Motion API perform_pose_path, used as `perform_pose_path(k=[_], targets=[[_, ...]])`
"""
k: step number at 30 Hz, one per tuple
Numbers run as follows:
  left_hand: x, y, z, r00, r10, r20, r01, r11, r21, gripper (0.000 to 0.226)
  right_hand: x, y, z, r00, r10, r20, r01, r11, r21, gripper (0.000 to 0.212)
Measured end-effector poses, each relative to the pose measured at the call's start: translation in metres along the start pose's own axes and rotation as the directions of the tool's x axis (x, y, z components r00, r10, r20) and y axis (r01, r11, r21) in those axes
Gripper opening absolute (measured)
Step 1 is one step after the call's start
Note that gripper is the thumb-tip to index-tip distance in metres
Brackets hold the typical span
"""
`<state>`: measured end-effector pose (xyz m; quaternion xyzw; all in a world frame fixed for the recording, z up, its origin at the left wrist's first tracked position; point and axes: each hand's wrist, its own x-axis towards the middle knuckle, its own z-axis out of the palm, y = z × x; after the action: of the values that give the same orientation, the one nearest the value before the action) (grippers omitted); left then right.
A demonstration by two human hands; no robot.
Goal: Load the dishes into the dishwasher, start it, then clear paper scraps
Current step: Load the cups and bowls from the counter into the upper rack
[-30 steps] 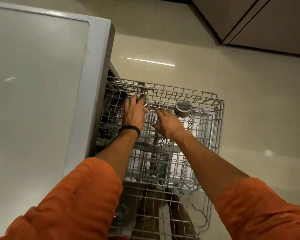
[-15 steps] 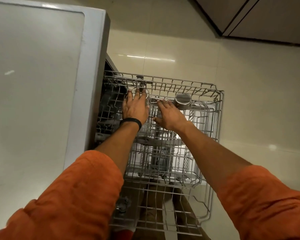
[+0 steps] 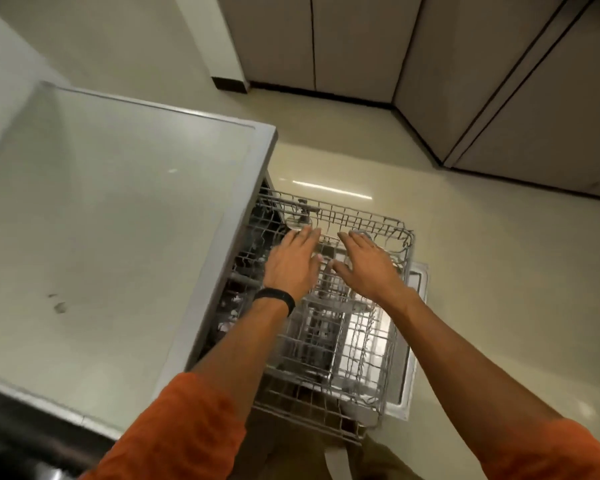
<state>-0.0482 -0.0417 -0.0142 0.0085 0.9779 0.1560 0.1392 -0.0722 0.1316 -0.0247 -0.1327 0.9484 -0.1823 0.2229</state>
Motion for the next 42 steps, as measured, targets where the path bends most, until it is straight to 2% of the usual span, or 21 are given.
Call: perform_pose_path(k=[4,9,14,18,27,32,38,42], targets=[[-0.051,0.014,-0.031,0.992,-0.019,-0.124,0.018,1.000,-0.016,0.057,-0.044,-0.018,-0.029,0.989,-0.124,-0.083,0.125,0.992,0.008,0.072],[-0.117,0.016,-0.052,0.955,-0.089,-0.282,0.077,0.996,-0.055,0.054,-0.089,-0.051,-0.049,0.938,-0.308,-0.161,0.309,0.951,-0.015,0.066],[-0.187,-0.005,-0.058,0.898,-0.235,-0.373,0.217,0.972,-0.089,0.056,-0.109,-0.098,-0.046,0.878,-0.457,-0.142,0.461,0.888,-0.011,0.063],[-0.247,-0.038,-0.065,0.821,-0.378,-0.428,0.361,0.924,-0.125,0.055,-0.125,-0.150,-0.033,0.807,-0.583,-0.094,0.586,0.810,0.008,0.065],[-0.376,-0.111,-0.080,0.629,-0.604,-0.489,0.561,0.788,-0.251,0.057,-0.167,-0.268,0.026,0.635,-0.772,0.018,0.772,0.635,0.023,0.063],[-0.440,-0.173,-0.084,0.547,-0.671,-0.501,0.642,0.720,-0.264,0.061,-0.196,-0.333,0.066,0.561,-0.823,0.086,0.824,0.565,0.036,0.064],[-0.492,-0.226,-0.088,0.495,-0.736,-0.461,0.700,0.652,-0.290,0.066,-0.225,-0.397,0.113,0.533,-0.833,0.148,0.840,0.542,0.025,0.066],[-0.510,-0.251,-0.084,0.519,-0.753,-0.404,0.701,0.645,-0.303,0.070,-0.236,-0.427,0.139,0.534,-0.828,0.172,0.836,0.547,0.042,0.066]])
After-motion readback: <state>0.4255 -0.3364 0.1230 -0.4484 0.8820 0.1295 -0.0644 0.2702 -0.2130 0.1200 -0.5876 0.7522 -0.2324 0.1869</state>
